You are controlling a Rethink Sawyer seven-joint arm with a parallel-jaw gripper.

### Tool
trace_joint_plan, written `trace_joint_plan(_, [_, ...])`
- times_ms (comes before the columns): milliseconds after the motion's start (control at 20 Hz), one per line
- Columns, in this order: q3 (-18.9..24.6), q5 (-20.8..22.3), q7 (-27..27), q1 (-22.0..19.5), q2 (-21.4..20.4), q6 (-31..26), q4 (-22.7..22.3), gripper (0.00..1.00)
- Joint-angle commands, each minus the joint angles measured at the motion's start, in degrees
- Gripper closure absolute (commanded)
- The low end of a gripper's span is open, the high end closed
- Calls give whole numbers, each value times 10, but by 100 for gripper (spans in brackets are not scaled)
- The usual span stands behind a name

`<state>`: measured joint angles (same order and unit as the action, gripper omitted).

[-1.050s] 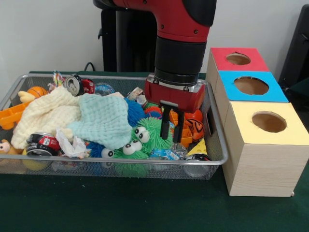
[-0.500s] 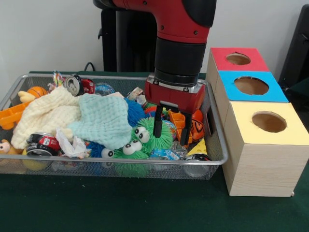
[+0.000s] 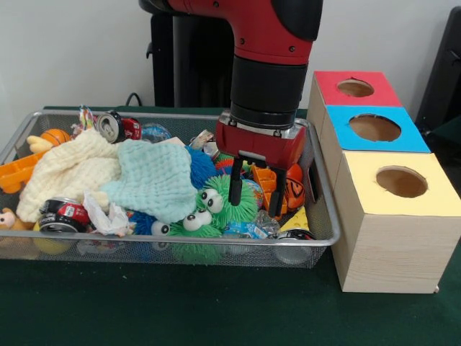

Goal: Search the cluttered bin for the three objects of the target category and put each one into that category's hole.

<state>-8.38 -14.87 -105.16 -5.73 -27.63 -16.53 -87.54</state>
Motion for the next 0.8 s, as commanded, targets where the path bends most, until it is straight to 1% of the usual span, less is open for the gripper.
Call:
trace_joint_plan(50, [38, -4, -105, -12, 27, 33, -34, 0])
trace_joint_plan(450, [42, -1, -104, -15, 28, 47, -35, 0])
trace_joint_plan(500, [43, 0, -104, -15, 36, 53, -32, 0])
trace_joint_plan(800, [45, -2, -103, -16, 54, 64, -22, 0])
